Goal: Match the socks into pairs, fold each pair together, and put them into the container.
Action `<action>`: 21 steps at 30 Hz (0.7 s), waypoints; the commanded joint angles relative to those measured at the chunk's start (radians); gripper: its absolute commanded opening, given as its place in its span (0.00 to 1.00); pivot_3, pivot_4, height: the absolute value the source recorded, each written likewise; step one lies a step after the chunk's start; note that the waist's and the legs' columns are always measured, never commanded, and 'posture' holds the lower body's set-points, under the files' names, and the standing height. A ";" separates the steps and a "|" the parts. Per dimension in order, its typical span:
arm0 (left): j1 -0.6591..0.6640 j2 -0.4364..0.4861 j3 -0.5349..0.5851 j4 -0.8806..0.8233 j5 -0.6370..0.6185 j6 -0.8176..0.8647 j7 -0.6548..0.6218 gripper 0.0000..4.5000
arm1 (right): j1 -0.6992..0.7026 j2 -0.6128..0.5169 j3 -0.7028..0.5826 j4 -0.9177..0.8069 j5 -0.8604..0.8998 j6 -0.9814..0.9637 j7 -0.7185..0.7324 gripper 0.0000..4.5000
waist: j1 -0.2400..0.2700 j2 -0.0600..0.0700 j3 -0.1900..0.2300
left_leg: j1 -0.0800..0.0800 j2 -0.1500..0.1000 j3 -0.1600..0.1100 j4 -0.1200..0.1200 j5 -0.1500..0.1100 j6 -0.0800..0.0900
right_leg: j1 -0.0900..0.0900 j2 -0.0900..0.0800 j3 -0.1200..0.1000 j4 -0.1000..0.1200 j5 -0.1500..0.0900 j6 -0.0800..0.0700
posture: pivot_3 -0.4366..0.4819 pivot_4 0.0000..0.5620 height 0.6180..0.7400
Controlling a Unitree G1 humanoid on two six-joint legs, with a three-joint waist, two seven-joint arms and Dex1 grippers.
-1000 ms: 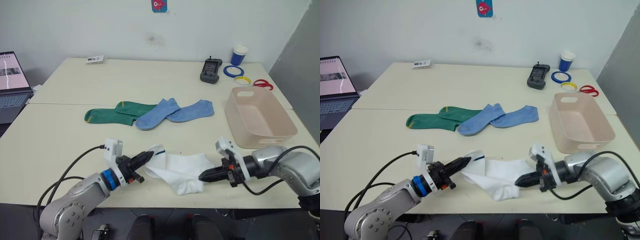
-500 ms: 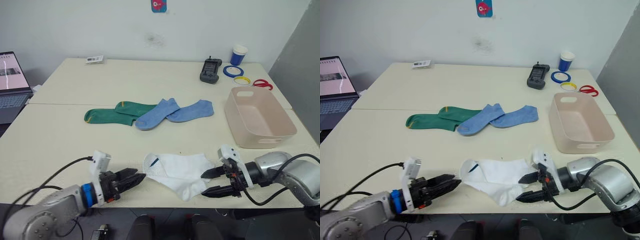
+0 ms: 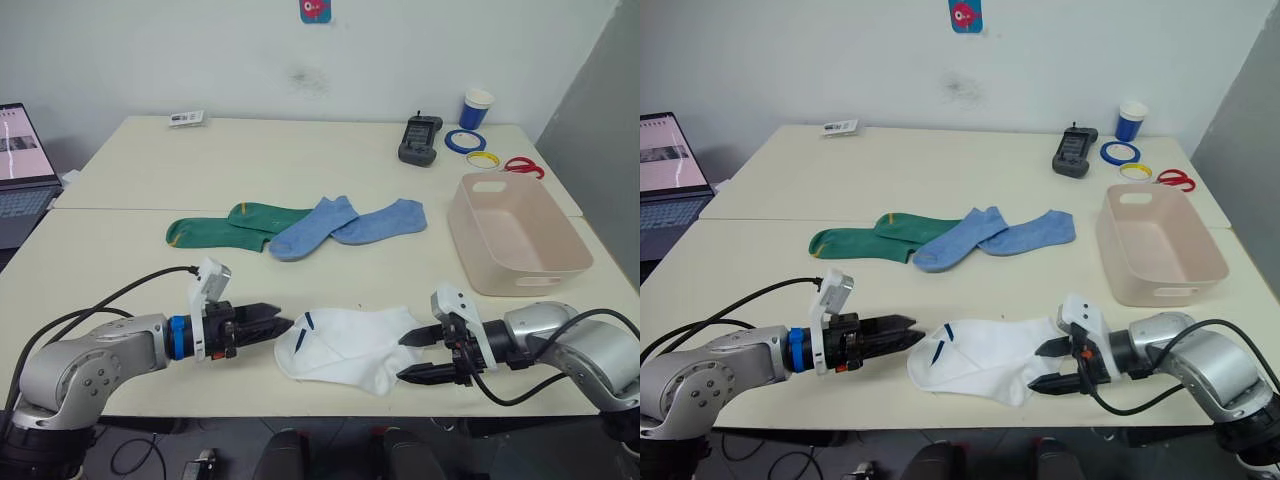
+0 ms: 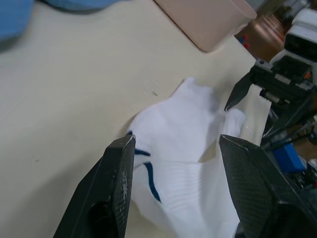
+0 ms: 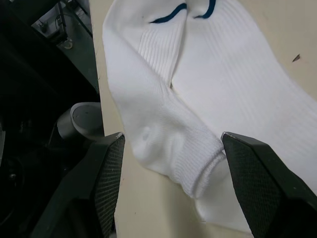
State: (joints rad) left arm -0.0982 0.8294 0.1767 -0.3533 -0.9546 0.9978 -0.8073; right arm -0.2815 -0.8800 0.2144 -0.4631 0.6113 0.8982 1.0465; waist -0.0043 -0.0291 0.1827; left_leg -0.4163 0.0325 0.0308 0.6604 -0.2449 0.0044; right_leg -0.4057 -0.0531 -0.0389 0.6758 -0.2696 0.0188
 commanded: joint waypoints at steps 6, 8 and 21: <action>0.055 0.023 -0.072 -0.030 0.091 -0.036 -0.051 0.61 | 0.073 -0.072 -0.063 -0.104 0.066 -0.009 0.059 0.74 | 0.005 0.000 0.000 | 0.000 0.000 -0.001 0.000 0.000 0.000 | 0.000 -0.001 -0.001 0.000 0.000 0.000 | 0.48 0.27 1.00; 0.044 0.004 -0.084 -0.029 0.101 -0.038 -0.041 0.61 | 0.074 -0.066 -0.060 -0.101 0.061 -0.014 0.052 0.74 | 0.006 0.000 0.000 | 0.000 0.000 0.000 0.000 0.000 0.000 | 0.000 -0.001 -0.001 0.000 0.000 0.000 | 0.48 0.27 1.00; 0.073 0.009 -0.061 -0.050 0.106 -0.039 -0.072 0.04 | 0.170 -0.093 -0.092 -0.130 0.075 -0.030 0.059 0.75 | 0.006 0.000 0.000 | 0.000 0.000 -0.001 0.000 0.000 0.000 | 0.000 -0.001 -0.001 0.000 0.000 0.000 | 0.48 0.27 1.00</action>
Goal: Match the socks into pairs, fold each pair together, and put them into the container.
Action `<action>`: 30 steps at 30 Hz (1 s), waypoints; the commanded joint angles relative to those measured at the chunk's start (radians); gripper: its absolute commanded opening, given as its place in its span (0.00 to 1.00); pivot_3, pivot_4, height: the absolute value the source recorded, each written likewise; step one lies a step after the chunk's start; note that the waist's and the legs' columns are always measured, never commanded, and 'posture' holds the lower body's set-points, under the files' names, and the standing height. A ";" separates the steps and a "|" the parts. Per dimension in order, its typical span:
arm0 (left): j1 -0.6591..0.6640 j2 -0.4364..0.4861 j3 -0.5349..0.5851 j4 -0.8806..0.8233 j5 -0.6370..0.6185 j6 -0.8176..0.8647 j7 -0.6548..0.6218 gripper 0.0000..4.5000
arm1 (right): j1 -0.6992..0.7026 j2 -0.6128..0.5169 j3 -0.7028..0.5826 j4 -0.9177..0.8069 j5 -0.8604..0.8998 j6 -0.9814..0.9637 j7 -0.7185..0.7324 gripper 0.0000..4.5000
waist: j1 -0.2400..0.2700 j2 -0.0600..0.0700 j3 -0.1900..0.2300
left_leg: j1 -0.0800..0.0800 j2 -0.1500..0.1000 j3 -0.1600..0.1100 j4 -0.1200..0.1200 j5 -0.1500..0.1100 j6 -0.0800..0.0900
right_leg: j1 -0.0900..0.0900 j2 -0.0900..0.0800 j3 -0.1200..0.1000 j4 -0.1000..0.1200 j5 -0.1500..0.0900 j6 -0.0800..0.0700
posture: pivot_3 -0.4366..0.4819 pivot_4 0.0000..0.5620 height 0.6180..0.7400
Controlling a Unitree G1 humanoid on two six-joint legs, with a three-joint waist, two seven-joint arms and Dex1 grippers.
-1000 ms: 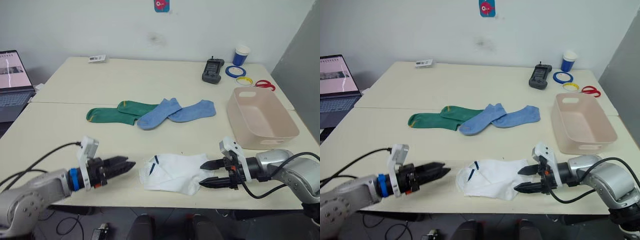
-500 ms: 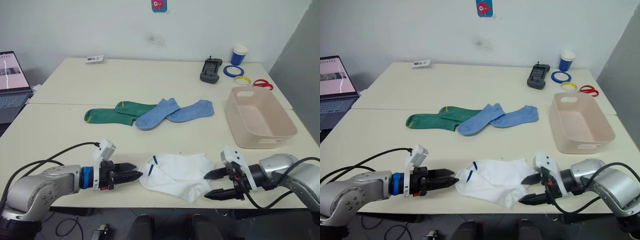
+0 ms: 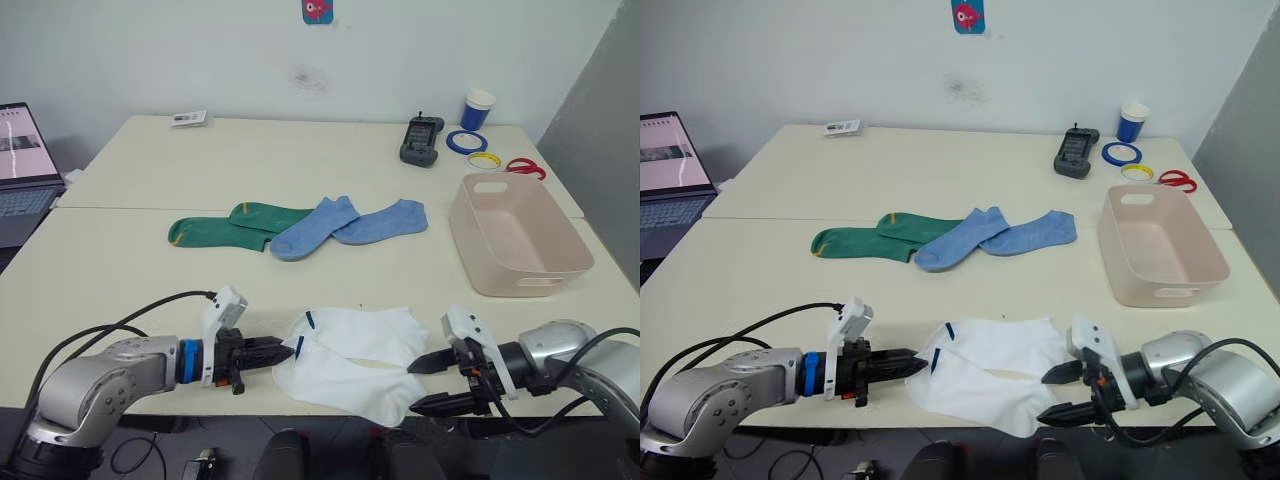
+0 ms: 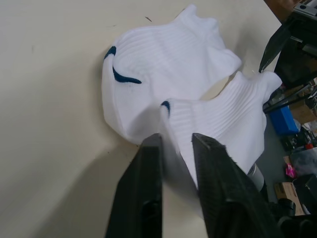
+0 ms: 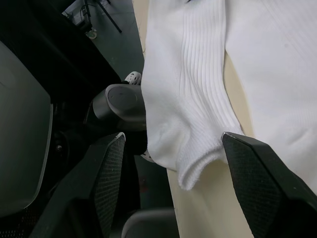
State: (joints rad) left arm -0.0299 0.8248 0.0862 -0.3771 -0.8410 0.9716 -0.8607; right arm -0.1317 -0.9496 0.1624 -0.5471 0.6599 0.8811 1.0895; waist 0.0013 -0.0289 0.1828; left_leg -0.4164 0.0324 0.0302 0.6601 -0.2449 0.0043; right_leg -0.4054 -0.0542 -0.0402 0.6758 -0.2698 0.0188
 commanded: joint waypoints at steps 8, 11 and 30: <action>-0.004 0.010 0.066 -0.023 0.008 -0.097 -0.061 0.01 | 0.135 -0.073 -0.098 -0.062 0.041 -0.022 0.031 0.75 | 0.002 0.000 0.000 | 0.000 0.000 0.000 0.000 0.000 0.000 | 0.000 0.000 0.000 0.000 0.000 0.000 | 0.48 0.27 1.00; -0.059 -0.009 0.090 -0.012 -0.014 -0.110 -0.057 0.01 | 0.181 -0.096 -0.122 -0.045 0.028 -0.046 0.041 0.75 | 0.006 0.000 0.000 | 0.000 -0.001 0.000 0.000 0.000 0.000 | 0.000 0.000 0.000 0.000 0.000 0.000 | 0.48 0.27 1.00; -0.176 -0.038 0.114 -0.013 -0.100 -0.067 -0.051 0.01 | -0.083 0.186 0.056 0.078 -0.070 -0.037 -0.161 0.75 | -0.002 0.000 0.000 | 0.000 -0.001 0.000 0.000 0.000 0.000 | 0.000 0.002 0.001 0.000 0.000 0.001 | 0.48 0.27 1.00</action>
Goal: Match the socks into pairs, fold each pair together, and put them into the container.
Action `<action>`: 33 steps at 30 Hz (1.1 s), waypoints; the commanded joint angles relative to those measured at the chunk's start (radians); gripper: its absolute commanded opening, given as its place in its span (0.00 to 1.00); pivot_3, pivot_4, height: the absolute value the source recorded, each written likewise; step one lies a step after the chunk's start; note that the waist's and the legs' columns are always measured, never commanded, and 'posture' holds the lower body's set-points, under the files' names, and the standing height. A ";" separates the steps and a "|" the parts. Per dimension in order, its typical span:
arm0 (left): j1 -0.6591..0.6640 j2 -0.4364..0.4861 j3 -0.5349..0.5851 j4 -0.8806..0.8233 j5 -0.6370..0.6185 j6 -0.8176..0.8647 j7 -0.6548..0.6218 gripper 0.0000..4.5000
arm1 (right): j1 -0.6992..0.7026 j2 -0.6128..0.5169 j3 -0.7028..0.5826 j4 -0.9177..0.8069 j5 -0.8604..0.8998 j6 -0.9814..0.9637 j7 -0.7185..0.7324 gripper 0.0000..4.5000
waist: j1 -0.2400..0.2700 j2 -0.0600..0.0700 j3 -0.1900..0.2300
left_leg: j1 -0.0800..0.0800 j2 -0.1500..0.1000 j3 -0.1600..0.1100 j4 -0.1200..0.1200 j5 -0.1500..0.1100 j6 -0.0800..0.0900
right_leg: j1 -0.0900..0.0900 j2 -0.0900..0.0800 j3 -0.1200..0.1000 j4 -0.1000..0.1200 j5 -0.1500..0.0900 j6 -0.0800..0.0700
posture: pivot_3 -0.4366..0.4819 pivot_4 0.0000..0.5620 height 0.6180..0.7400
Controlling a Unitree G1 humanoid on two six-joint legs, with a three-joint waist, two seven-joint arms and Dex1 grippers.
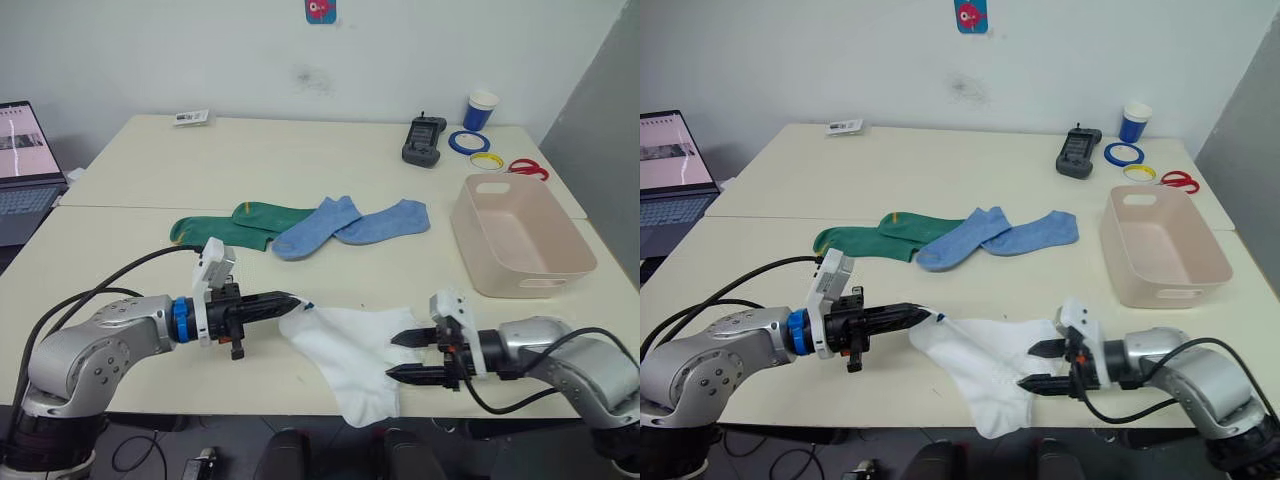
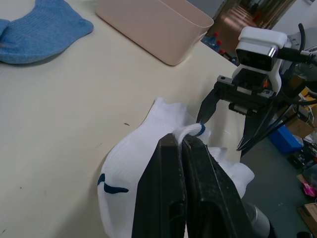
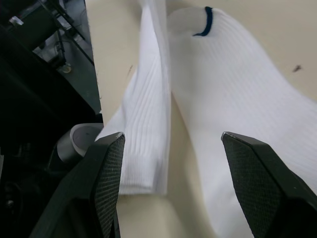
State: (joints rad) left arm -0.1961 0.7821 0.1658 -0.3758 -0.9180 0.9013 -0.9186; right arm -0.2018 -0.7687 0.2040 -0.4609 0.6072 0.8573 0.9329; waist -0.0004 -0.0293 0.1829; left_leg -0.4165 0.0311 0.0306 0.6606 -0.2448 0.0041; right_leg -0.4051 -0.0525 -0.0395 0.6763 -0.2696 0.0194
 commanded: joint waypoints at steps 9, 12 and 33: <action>0.000 0.005 0.044 -0.022 -0.035 0.010 0.031 0.00 | 0.046 -0.041 0.059 -0.041 -0.037 -0.019 0.046 0.37 | 0.000 0.000 0.000 | 0.000 0.000 0.000 0.000 0.000 0.000 | 0.000 0.000 0.000 0.000 0.000 0.000 | 0.48 0.27 1.00; 0.011 0.010 0.046 -0.023 -0.031 0.007 0.029 0.00 | 0.053 -0.042 0.040 -0.038 -0.022 -0.017 0.049 0.13 | 0.000 0.000 0.000 | 0.000 0.000 0.000 0.000 0.000 0.000 | 0.000 0.000 0.000 0.001 0.000 0.000 | 0.48 0.27 1.00; 0.281 0.004 0.145 -0.243 -0.233 0.079 0.101 0.00 | 0.081 -0.240 -0.201 -0.148 0.235 0.113 0.180 0.01 | 0.001 0.000 0.000 | 0.001 0.001 -0.001 0.000 0.000 0.000 | 0.001 -0.002 0.000 0.000 0.000 0.000 | 0.48 0.27 1.00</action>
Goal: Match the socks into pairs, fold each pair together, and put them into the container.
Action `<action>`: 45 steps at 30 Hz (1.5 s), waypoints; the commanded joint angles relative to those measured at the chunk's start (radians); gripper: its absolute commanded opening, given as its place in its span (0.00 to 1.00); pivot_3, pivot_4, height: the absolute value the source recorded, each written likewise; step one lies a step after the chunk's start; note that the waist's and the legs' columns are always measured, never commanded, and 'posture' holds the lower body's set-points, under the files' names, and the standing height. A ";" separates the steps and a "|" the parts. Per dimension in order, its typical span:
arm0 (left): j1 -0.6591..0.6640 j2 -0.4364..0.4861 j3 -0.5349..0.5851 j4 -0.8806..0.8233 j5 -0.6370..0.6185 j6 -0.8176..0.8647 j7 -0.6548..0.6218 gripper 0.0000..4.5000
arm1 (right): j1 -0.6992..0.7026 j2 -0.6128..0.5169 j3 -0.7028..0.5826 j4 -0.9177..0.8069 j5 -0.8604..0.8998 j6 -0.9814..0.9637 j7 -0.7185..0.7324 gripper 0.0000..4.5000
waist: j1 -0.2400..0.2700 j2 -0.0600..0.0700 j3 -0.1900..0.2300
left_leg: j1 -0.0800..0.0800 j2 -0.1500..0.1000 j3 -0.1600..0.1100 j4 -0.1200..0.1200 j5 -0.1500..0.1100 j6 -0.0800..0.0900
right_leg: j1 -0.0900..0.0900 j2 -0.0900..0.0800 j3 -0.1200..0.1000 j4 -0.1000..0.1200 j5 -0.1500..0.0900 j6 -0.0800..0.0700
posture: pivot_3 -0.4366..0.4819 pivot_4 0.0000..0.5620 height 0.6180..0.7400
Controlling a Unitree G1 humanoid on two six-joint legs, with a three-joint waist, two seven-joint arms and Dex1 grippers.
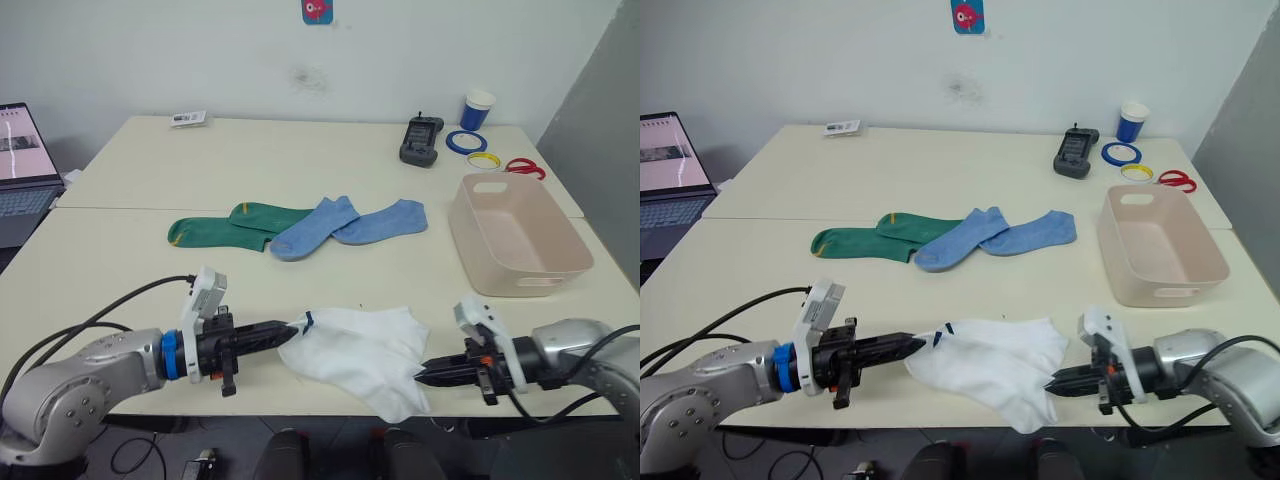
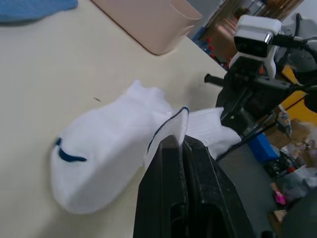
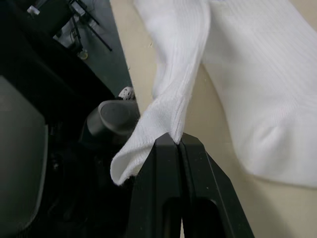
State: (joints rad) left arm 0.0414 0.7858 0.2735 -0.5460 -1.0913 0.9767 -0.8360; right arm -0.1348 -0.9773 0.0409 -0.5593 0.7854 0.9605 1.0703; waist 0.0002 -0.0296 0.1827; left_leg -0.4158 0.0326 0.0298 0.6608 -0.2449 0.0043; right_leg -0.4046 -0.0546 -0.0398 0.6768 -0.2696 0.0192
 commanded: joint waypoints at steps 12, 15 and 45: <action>0.055 -0.111 -0.087 0.041 0.168 -0.184 0.053 0.00 | -0.193 -0.011 0.180 0.241 -0.214 -0.192 0.162 0.01 | 0.000 0.000 0.000 | 0.000 -0.002 0.001 0.000 0.000 0.000 | 0.000 0.002 0.001 0.000 0.000 0.000 | 0.48 0.27 1.00; 0.024 -0.130 -0.106 0.078 0.200 -0.205 0.056 0.00 | -0.267 0.001 0.233 0.341 -0.282 -0.249 0.218 0.01 | 0.000 0.000 0.000 | 0.000 -0.002 0.001 0.000 0.000 0.000 | -0.001 0.002 0.001 0.000 0.000 0.000 | 0.48 0.27 1.00; 0.045 -0.168 -0.084 0.123 0.238 -0.253 0.049 0.00 | -0.625 0.171 0.362 0.729 -0.574 -0.471 0.490 0.01 | -0.002 0.001 0.000 | 0.000 -0.002 0.001 0.001 0.000 0.000 | -0.001 0.002 0.000 0.001 0.003 -0.005 | 0.48 0.27 1.00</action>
State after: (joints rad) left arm 0.0768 0.6128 0.1654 -0.3869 -0.8258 0.7204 -0.7759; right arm -0.7338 -0.7827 0.4159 0.2197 0.2001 0.4813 1.5051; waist -0.0021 -0.0286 0.1829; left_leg -0.4155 0.0310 0.0309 0.6614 -0.2448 0.0043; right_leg -0.4053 -0.0530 -0.0393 0.6783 -0.2665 0.0137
